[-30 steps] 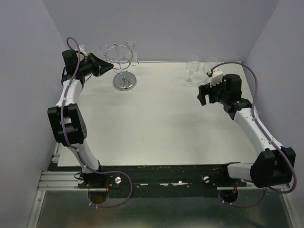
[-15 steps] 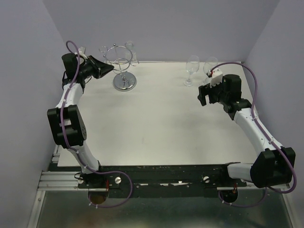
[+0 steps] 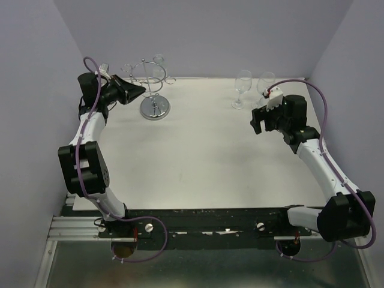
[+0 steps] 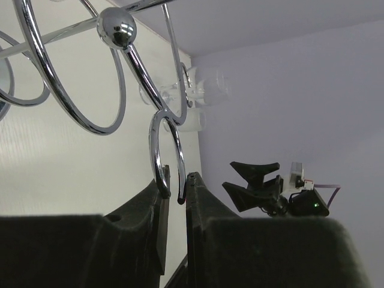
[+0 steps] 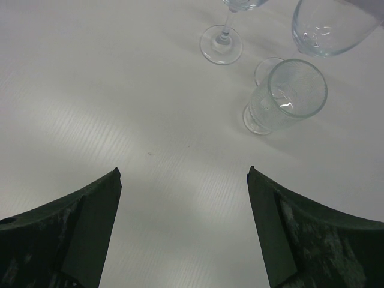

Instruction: Take the wine glass off the wine glass rack

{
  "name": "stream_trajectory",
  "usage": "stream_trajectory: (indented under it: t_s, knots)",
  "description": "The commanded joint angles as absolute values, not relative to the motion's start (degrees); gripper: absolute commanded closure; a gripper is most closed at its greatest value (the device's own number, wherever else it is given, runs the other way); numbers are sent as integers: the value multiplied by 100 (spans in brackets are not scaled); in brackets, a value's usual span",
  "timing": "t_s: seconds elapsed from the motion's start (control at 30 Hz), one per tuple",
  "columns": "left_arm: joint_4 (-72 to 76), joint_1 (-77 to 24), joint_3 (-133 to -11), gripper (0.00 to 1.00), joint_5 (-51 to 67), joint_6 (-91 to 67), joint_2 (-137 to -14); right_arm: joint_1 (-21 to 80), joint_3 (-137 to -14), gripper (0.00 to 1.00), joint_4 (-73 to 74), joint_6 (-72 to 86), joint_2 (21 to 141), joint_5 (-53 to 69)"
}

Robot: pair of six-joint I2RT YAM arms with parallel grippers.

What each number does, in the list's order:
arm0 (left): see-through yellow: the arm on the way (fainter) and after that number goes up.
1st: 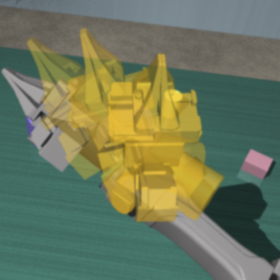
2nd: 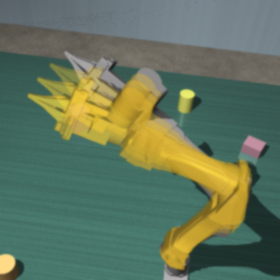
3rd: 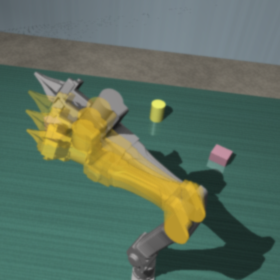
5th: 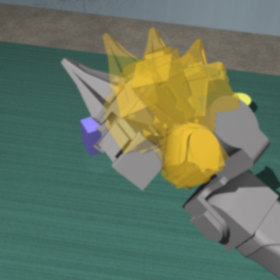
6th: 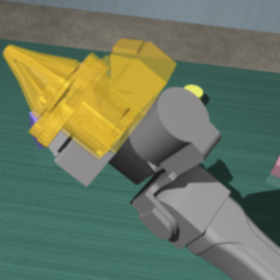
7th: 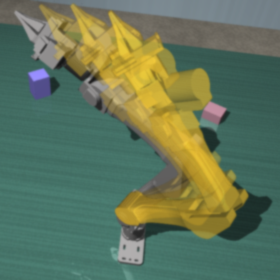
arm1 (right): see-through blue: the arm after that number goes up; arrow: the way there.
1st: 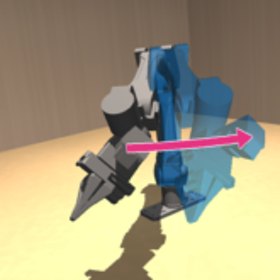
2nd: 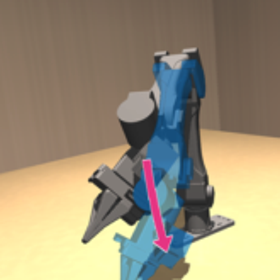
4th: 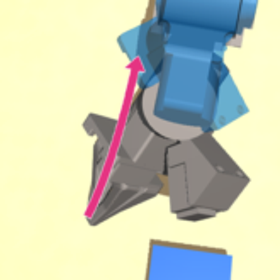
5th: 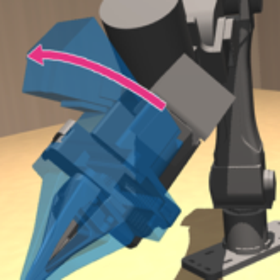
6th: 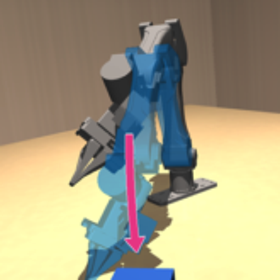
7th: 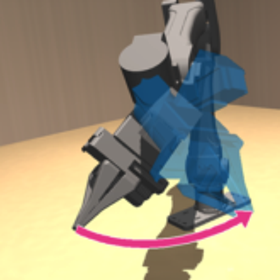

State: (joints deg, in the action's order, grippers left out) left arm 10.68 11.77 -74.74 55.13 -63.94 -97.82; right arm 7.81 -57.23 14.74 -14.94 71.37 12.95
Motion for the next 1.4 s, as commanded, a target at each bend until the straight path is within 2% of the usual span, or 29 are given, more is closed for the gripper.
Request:
stream_trajectory:
  t_s: [0.0, 0.67, 1.03, 1.23, 1.37]
  knots:
    - [1354, 1186, -7313, 100, 5845, -6363, -9062, 817, -5546, 7, 1547, -1354, 6908, 1388]
    - [1213, 1889, -5529, 100, 6539, -6697, -7331, 826, -5546, 7, 1670, -1046, 6715, 1819]
    - [414, 2338, -5362, 100, 7145, -6434, -6803, 966, -5809, 7, 1714, -1072, 6802, 2065]
    - [-779, 2575, -5282, 100, 7505, -5785, -6583, 1344, -6248, 7, 1696, -1195, 7136, 2442]
    - [-2920, 2759, -5685, 100, 7524, -4268, -6583, 1660, -6863, 6, 1696, -1476, 7654, 2891]
